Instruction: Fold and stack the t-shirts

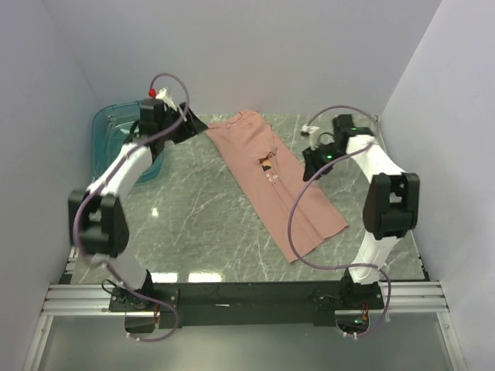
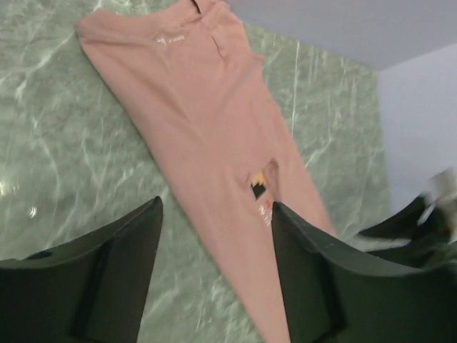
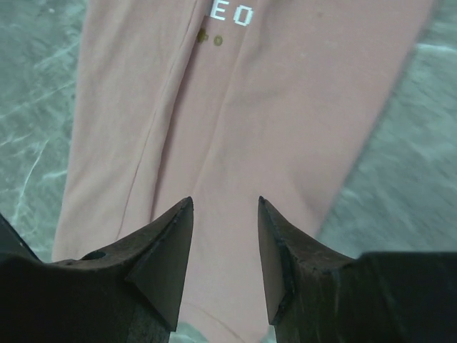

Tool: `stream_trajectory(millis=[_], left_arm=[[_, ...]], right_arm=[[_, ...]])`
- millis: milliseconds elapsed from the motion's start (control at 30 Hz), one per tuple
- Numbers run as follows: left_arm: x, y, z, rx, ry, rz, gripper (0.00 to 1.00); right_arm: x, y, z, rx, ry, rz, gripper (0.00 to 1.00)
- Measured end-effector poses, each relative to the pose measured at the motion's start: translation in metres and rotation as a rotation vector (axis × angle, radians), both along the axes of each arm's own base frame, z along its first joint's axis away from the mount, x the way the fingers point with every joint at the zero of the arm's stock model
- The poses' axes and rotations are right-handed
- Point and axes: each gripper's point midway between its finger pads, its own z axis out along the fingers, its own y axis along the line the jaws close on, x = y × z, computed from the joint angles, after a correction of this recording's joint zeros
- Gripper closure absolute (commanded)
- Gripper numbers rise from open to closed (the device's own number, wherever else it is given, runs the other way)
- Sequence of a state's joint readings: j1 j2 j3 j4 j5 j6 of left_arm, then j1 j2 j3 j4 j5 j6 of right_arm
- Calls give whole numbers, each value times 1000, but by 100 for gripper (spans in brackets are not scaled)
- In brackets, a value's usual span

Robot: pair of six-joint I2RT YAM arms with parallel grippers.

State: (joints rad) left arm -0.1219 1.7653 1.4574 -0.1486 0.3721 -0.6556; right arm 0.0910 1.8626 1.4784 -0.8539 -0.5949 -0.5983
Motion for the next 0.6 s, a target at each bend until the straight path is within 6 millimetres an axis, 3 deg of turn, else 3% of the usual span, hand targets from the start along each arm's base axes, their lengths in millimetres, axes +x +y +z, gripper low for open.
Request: stream_trajectory(millis=[67,133,233,333,367,400,467,600], left_arm=[[-36,-8,11,87,-67,-11,23],[-76,-18,29,147,-165,-43,3],[-117,-14,51,183,-280,-42,1],[-131,7,65,203,-353,13,4],[-133,12,66,210,-361,19,7],[-135,15,65,217,-366,14,1],[-140,12,56,236,-365,-33,1],[-161,-13,27,268,-336,-187,1]], right_arm=[[-2,-18,18,54,-40,-2,50],[-6,-36,37,82,-106,-18,49],[-16,-52,67,86,-225,-34,46],[-31,-49,96,80,-389,-18,32],[-36,-47,105,77,-449,-15,23],[-40,-46,114,76,-518,-12,16],[-51,-43,129,80,-644,-8,0],[-68,-34,139,116,-770,19,0]])
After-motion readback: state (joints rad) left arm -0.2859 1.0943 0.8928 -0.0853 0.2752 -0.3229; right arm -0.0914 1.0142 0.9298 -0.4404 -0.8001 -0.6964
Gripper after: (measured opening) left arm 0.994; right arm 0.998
